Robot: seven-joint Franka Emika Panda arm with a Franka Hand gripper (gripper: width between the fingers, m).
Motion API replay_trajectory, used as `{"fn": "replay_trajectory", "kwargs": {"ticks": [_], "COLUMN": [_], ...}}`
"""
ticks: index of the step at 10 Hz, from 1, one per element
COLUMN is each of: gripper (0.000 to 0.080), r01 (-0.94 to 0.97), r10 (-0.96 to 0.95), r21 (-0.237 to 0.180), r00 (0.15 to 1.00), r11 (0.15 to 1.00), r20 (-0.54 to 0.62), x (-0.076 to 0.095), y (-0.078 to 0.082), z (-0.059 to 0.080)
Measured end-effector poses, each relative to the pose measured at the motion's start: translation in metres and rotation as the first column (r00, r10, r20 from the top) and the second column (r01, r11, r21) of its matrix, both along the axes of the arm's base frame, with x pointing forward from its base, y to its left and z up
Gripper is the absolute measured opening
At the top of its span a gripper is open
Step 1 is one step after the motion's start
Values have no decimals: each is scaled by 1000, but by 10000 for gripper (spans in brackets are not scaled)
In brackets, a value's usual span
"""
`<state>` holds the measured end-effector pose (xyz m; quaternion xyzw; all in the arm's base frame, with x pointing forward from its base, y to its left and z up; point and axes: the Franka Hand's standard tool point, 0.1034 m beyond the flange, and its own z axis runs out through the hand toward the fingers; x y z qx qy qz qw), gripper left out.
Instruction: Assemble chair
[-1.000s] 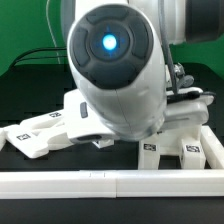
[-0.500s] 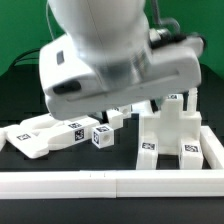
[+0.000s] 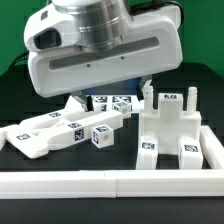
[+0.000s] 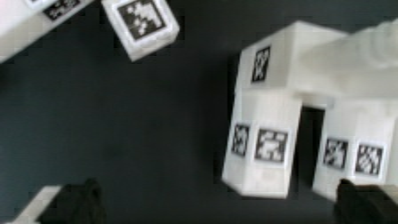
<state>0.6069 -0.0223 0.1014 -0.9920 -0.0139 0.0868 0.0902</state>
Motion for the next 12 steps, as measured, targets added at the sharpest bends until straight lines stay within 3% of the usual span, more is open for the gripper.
{"fn": "replay_trajectory", "kwargs": {"ticks": [1, 3, 5, 6, 7, 11, 12], "gripper": [649, 649, 649, 649, 649, 649, 649], "r01": [8, -165, -370, -434, -446, -445, -551], "r10": [-7, 175, 404, 475, 485, 484, 581], "r21": [-12, -64, -162, -193, -190, -190, -186], "r00": [997, 959, 855, 814, 809, 810, 763], "r11": [1000, 984, 915, 880, 874, 875, 813], "r20": [78, 223, 324, 334, 333, 332, 282], "x": [0, -16, -39, -46, -46, -46, -49], "y": [-3, -24, -49, -51, -45, -46, -38], "z": [0, 0, -10, -15, -16, -17, -20]}}
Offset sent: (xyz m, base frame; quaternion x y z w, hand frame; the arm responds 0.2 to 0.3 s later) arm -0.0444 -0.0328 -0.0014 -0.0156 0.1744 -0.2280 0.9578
